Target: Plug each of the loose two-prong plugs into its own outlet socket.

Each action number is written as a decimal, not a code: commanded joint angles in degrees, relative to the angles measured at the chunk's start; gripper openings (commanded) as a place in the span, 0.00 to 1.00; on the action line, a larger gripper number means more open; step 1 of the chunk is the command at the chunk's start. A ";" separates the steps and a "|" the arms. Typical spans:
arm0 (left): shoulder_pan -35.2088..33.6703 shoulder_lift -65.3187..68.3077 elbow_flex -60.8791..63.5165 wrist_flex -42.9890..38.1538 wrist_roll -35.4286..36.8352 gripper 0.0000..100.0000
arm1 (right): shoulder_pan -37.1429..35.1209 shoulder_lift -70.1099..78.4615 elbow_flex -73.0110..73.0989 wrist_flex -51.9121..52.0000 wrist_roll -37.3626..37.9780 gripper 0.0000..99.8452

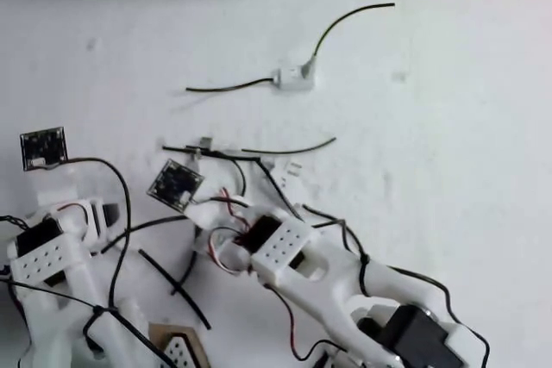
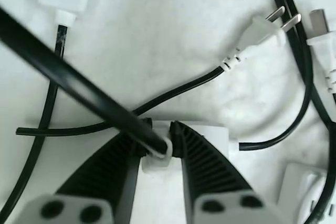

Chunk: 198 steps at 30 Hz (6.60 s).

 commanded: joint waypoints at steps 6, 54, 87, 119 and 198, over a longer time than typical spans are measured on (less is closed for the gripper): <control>-0.22 -1.63 1.05 -2.55 0.26 0.29 | 1.27 -7.87 -0.62 2.86 0.09 0.16; -0.13 -1.36 1.14 -2.64 0.26 0.29 | 19.30 -30.11 -14.33 7.96 5.98 0.02; -0.13 -1.63 1.76 -2.73 0.26 0.29 | 30.73 10.77 -40.88 15.16 6.68 0.14; -0.13 -1.63 1.85 -2.73 0.26 0.29 | 17.10 1.54 -26.73 28.70 -7.65 0.12; -0.13 -1.63 1.93 -2.73 0.26 0.29 | 56.92 -47.52 5.54 34.59 -6.07 0.28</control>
